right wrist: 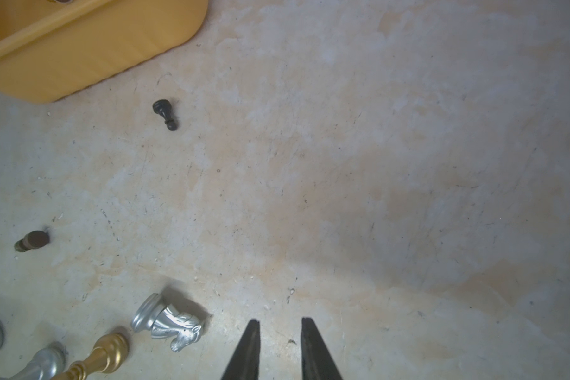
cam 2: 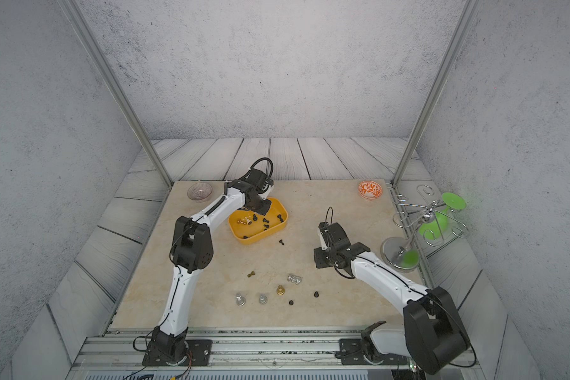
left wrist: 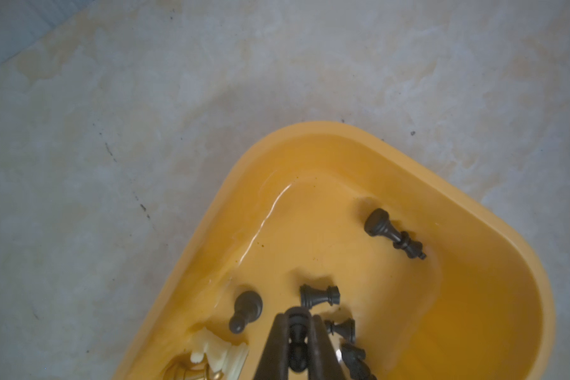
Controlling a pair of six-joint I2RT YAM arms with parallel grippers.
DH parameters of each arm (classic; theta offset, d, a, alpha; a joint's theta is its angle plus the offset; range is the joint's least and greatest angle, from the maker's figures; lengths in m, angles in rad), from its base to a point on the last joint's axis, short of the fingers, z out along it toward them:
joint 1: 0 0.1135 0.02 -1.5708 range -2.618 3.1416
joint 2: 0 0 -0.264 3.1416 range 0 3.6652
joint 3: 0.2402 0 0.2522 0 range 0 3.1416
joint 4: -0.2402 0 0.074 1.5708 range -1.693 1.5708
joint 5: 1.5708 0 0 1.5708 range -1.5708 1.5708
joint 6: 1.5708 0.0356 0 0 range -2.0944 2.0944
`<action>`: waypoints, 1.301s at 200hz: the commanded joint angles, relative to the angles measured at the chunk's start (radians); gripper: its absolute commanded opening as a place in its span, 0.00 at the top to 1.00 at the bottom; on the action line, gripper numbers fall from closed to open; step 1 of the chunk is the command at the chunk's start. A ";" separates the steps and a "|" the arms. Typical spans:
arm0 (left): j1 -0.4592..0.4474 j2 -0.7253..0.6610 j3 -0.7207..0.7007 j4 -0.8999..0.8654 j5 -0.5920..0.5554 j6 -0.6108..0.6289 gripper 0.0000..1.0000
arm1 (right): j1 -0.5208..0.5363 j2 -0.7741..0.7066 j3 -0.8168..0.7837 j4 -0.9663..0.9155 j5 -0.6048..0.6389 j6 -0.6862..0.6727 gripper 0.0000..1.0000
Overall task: Put the chess pieces into the storage box
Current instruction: Place the chess piece in the storage box.
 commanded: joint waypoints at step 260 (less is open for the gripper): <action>0.026 0.114 0.132 -0.021 -0.061 0.051 0.79 | -0.005 -0.092 -0.029 -0.059 0.000 0.023 0.75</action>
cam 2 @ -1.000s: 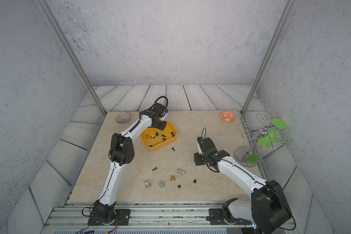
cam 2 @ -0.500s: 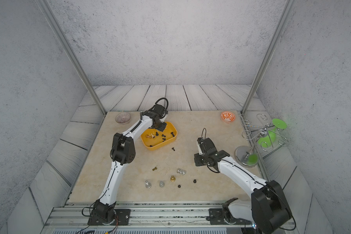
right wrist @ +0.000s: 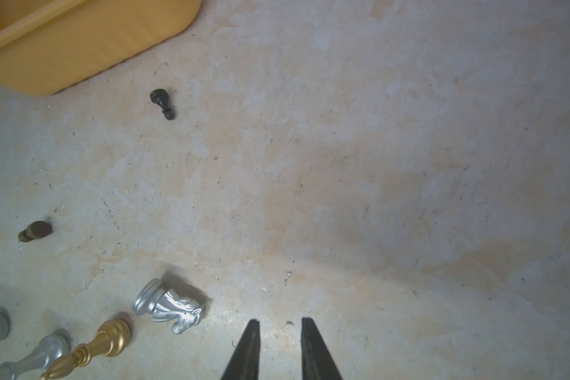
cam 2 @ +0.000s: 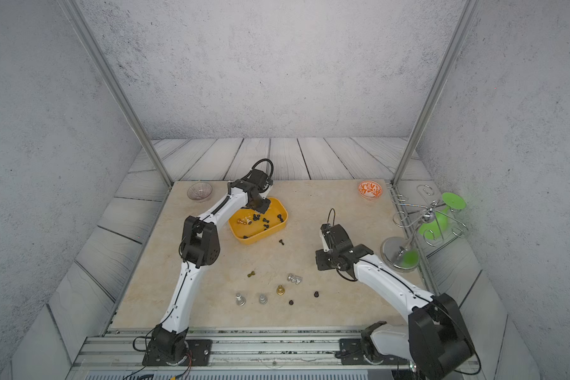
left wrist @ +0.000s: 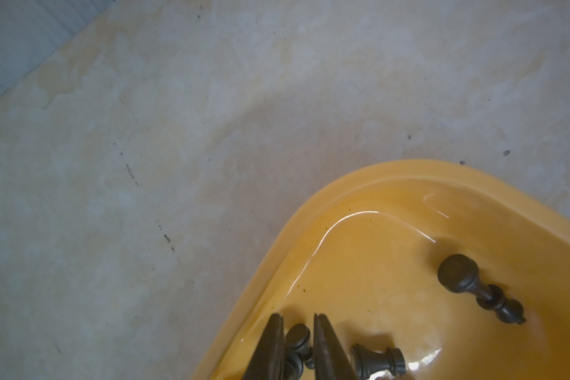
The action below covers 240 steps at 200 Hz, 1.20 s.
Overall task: Put the chess pieces into the storage box
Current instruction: Place the chess piece in the storage box, then pick up the chess piece at the center of the board.
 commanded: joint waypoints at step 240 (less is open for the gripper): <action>0.011 -0.639 -0.777 0.257 0.139 -0.164 0.78 | 0.169 0.014 0.053 -0.039 -0.098 -0.068 0.72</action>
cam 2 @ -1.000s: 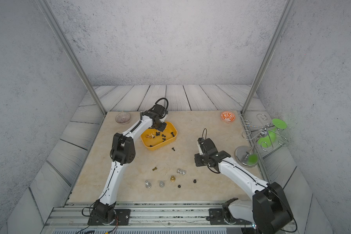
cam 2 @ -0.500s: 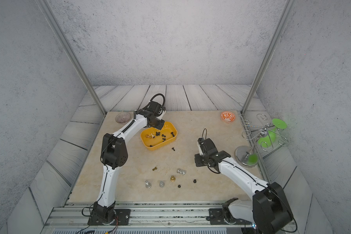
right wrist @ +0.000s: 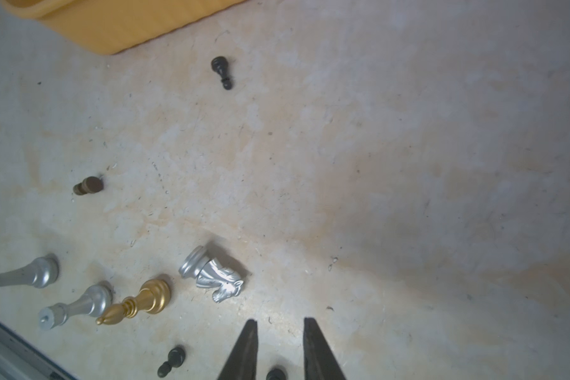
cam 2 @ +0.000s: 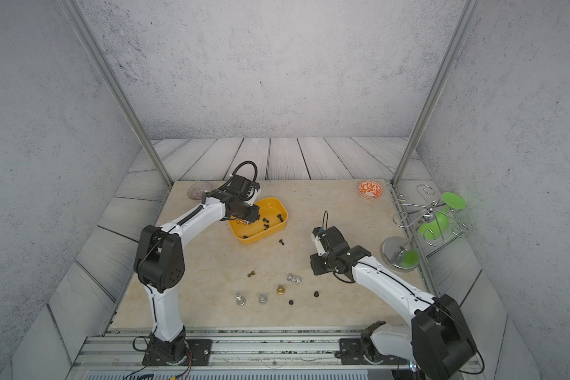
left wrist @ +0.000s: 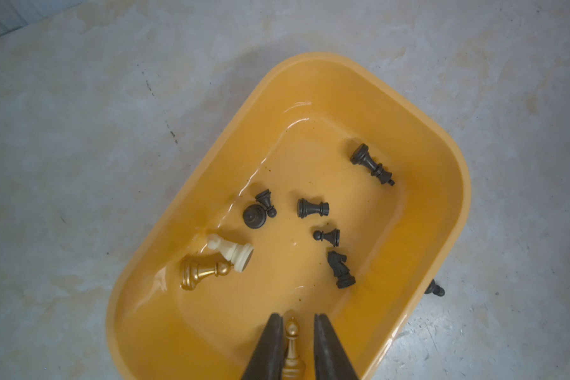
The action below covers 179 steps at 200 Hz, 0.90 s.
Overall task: Put the chess pieces into the storage box
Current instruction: Pick up the chess piece at the center of the board.
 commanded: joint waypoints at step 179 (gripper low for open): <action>0.036 -0.352 -0.458 0.086 0.030 -0.168 0.78 | 0.392 0.306 0.171 0.029 0.040 -0.092 0.62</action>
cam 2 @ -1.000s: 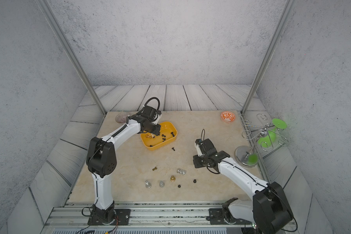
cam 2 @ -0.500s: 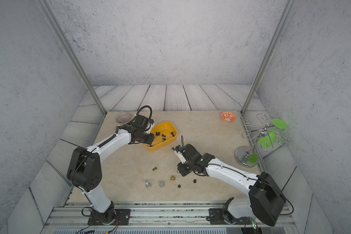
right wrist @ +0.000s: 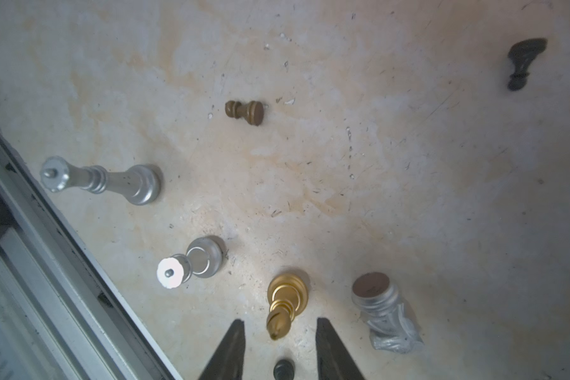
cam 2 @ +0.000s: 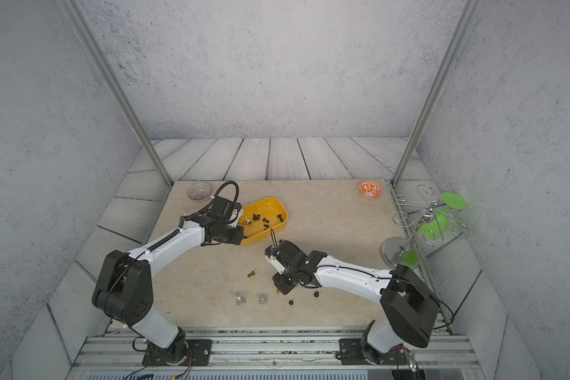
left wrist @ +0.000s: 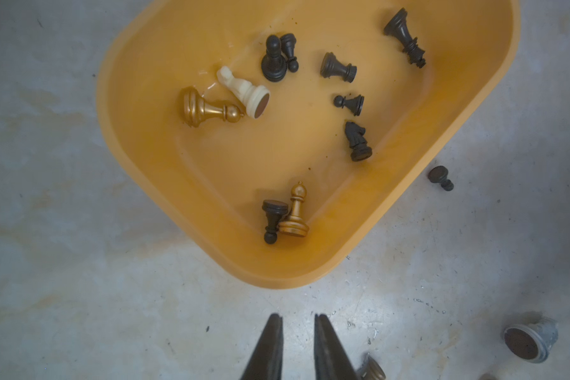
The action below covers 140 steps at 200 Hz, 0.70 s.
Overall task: Put the chess pieces into the storage box
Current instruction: Pick up the chess piece at the center of the board.
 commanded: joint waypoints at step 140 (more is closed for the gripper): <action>0.011 -0.034 -0.037 0.029 0.026 -0.026 0.78 | 0.032 0.111 0.021 0.001 0.061 0.004 0.71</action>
